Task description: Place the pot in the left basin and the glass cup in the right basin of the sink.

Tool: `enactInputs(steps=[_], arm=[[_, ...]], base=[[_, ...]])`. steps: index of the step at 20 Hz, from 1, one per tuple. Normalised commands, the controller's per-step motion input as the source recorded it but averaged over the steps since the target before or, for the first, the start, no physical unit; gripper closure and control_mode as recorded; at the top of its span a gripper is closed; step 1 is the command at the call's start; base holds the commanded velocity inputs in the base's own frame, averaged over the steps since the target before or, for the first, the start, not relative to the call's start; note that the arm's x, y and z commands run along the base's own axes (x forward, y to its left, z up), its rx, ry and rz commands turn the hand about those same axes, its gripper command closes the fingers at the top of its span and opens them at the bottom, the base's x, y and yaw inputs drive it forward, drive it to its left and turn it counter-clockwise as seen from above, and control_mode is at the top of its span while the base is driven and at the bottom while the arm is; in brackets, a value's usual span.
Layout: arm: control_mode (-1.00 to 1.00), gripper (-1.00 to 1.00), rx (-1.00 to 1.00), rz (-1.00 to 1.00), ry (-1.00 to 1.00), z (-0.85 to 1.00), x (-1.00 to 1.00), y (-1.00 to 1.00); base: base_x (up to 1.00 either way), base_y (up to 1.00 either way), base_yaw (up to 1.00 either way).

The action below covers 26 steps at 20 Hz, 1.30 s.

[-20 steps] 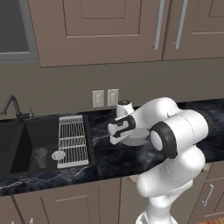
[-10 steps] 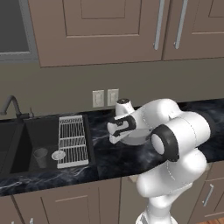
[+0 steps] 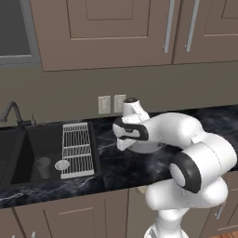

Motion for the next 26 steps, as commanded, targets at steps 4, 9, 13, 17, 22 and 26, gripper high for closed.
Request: enactInputs(steps=[4, 9, 13, 17, 22, 26], arm=[[-1.0, 1.0, 0.0, 0.03, -0.03, 0.47, -0.5, 0.0], [-1.0, 1.0, 0.0, 0.02, -0.07, 0.43, -0.48, 0.01], [-1.0, 1.0, 0.0, 0.01, -0.17, 0.34, -0.44, 0.02], [-1.0, 1.0, 0.01, 0.0, -0.05, 0.05, -0.17, 0.0], [-1.0, 1.0, 0.0, 0.0, 0.0, 0.0, 0.0, 0.0], [-1.0, 1.0, 0.0, 0.0, 0.0, 0.0, 0.0, 0.0]], base=[[0.0, 0.0, 0.0], [0.0, 0.0, 0.0], [0.0, 0.0, 0.0], [0.0, 0.0, 0.0], [0.0, 0.0, 0.0], [0.0, 0.0, 0.0]])
